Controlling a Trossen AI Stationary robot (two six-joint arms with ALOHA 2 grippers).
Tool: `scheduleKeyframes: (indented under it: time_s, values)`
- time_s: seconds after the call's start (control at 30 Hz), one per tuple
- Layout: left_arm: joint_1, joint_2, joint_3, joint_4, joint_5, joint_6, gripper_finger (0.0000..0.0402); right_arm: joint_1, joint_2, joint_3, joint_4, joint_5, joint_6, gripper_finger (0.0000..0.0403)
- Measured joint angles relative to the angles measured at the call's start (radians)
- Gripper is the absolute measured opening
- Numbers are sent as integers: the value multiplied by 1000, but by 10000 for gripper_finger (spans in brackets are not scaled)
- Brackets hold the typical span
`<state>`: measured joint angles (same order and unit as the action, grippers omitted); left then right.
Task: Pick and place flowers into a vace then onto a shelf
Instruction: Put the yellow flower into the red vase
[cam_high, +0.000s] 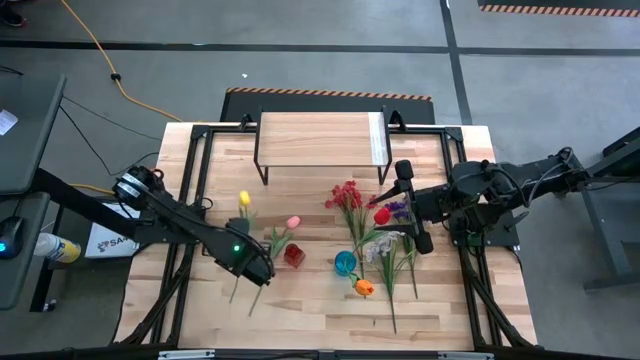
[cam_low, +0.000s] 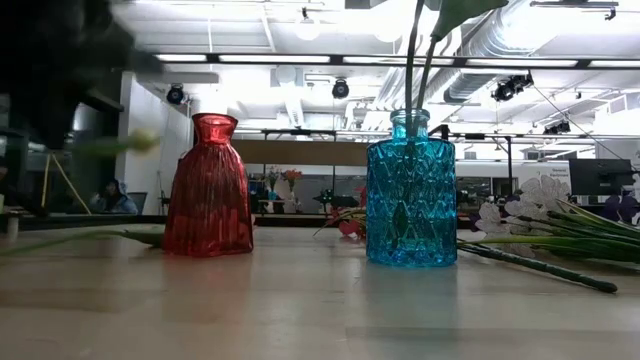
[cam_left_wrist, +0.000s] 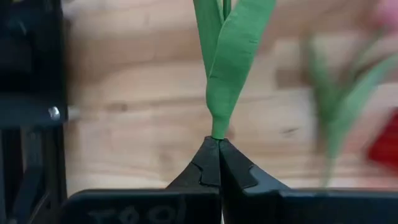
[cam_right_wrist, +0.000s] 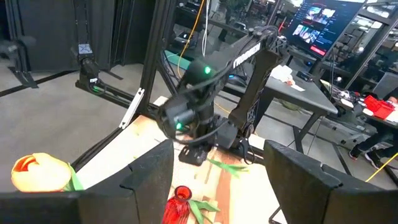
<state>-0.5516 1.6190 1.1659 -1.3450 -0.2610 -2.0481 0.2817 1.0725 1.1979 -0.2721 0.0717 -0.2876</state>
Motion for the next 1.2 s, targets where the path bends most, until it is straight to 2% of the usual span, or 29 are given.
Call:
scheduleKeyframes:
  time_s: [0.2, 0.4, 0.5, 0.7, 0.93, 1.1, 1.2]
  values:
    - [1, -8, 216, -223, -140, -2, 22, 0, 0, 0, 43, 0, -10, 239]
    - [1, -17, 363, -223, -338, 88, 22, 0, -13, 0, 79, 1, -61, 239]
    - [1, -17, 411, -225, -401, 115, 22, 0, -29, 0, 90, 1, -62, 239]
    - [-1, -17, 465, -206, -575, 186, 22, 0, -74, 0, 90, 3, -62, 239]
    - [-1, -17, 471, -76, -898, 371, 22, 0, -111, 0, 89, 5, -62, 239]
    - [-11, 17, 470, 47, -1014, 550, 22, 0, -121, 0, 76, 5, -61, 239]
    - [-24, 44, 471, 80, -1059, 584, 22, 0, -120, 0, 67, 5, -56, 239]
